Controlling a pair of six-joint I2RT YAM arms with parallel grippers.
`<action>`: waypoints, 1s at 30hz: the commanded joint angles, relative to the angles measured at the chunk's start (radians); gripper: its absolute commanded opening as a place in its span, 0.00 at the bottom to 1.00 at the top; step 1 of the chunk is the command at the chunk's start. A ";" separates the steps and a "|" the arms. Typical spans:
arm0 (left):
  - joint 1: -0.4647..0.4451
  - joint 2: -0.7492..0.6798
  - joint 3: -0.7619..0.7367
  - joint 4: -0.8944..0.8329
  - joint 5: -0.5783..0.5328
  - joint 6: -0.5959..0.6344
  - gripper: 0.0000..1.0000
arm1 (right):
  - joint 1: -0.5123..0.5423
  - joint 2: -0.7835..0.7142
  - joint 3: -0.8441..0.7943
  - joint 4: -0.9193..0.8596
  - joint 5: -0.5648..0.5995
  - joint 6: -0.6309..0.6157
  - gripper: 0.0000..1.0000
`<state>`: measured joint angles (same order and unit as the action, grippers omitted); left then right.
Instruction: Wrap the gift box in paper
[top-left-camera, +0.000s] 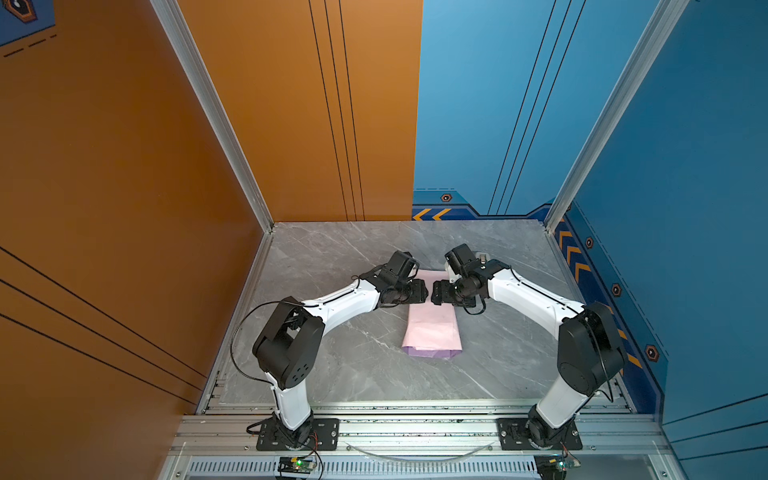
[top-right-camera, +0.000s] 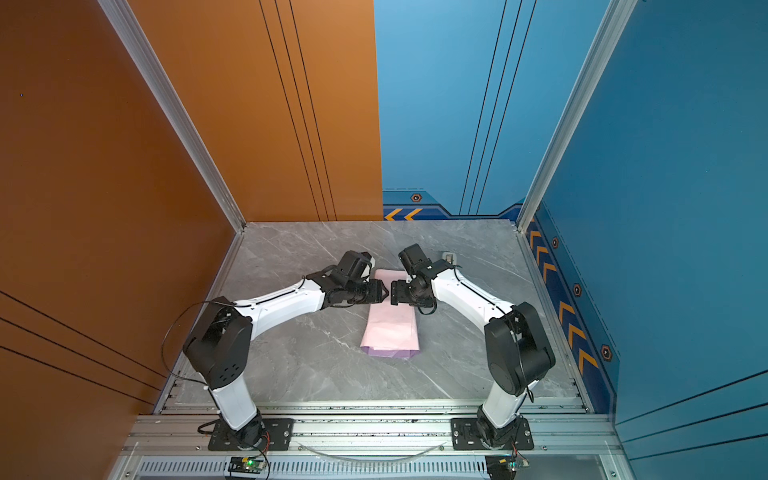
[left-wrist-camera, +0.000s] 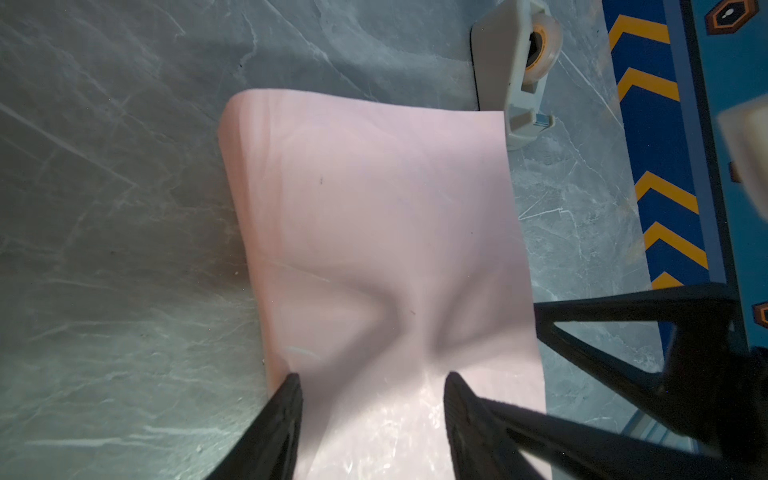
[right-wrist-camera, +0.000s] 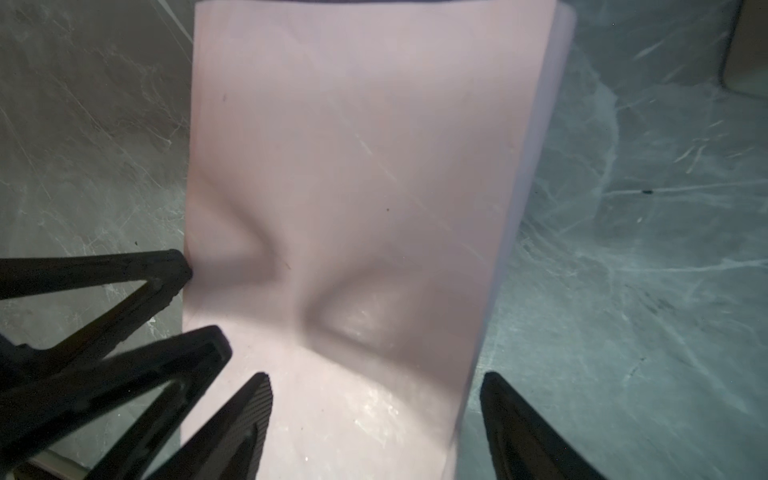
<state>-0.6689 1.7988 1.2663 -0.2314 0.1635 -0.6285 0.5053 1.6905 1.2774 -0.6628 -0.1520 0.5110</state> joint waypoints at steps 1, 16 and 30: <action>-0.006 -0.004 -0.024 -0.025 -0.014 0.000 0.56 | -0.019 -0.062 -0.037 -0.023 -0.006 0.017 0.82; 0.035 -0.138 -0.125 -0.029 -0.042 -0.046 0.66 | -0.022 0.005 -0.093 0.063 -0.052 0.077 0.50; -0.007 -0.045 -0.204 0.129 0.025 -0.151 0.55 | -0.043 -0.067 -0.188 0.217 -0.103 0.198 0.44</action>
<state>-0.6559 1.7229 1.0550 -0.1104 0.1761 -0.7605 0.4709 1.6508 1.1194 -0.4919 -0.2363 0.6605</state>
